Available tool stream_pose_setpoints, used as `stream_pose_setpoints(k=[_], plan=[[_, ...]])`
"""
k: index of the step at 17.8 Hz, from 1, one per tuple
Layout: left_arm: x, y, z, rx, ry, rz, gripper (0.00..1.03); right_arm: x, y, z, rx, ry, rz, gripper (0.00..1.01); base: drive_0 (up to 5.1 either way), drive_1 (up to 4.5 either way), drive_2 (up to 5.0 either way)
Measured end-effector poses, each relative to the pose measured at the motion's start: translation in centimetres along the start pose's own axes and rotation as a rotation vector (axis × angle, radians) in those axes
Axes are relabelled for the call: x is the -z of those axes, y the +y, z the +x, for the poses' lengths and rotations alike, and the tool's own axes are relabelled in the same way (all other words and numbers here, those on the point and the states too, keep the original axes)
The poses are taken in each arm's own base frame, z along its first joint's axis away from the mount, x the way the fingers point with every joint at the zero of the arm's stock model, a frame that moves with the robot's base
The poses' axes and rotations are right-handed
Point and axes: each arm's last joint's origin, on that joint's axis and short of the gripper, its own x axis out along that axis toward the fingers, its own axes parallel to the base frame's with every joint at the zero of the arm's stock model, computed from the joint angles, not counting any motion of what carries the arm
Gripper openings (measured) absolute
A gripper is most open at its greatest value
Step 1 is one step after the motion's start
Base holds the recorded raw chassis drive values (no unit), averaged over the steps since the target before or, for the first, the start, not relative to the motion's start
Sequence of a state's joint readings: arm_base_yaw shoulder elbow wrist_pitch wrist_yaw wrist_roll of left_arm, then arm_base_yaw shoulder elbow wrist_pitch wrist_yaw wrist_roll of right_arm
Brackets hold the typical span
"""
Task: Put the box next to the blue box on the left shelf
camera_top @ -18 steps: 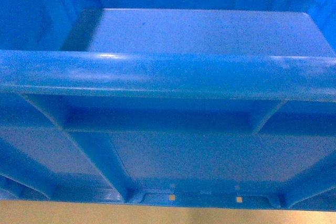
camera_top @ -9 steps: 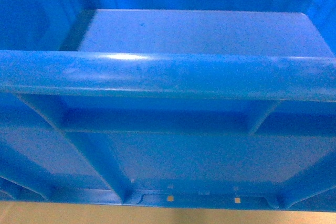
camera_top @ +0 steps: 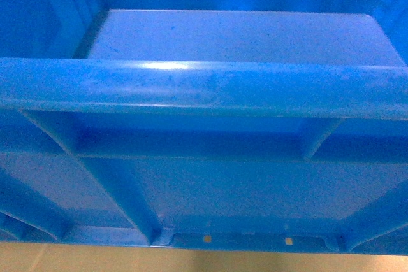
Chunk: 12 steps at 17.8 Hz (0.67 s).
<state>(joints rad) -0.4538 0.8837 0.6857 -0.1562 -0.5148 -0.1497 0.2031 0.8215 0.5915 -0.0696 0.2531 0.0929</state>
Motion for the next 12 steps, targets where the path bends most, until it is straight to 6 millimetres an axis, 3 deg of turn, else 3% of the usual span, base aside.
stream_pose_setpoints(k=[12], plan=[[0.00,0.00,0.00,0.000,0.000,0.000,0.09,0.01,0.00,0.02,0.000,0.001,0.000,0.10,-4.9,2.51,2.5]])
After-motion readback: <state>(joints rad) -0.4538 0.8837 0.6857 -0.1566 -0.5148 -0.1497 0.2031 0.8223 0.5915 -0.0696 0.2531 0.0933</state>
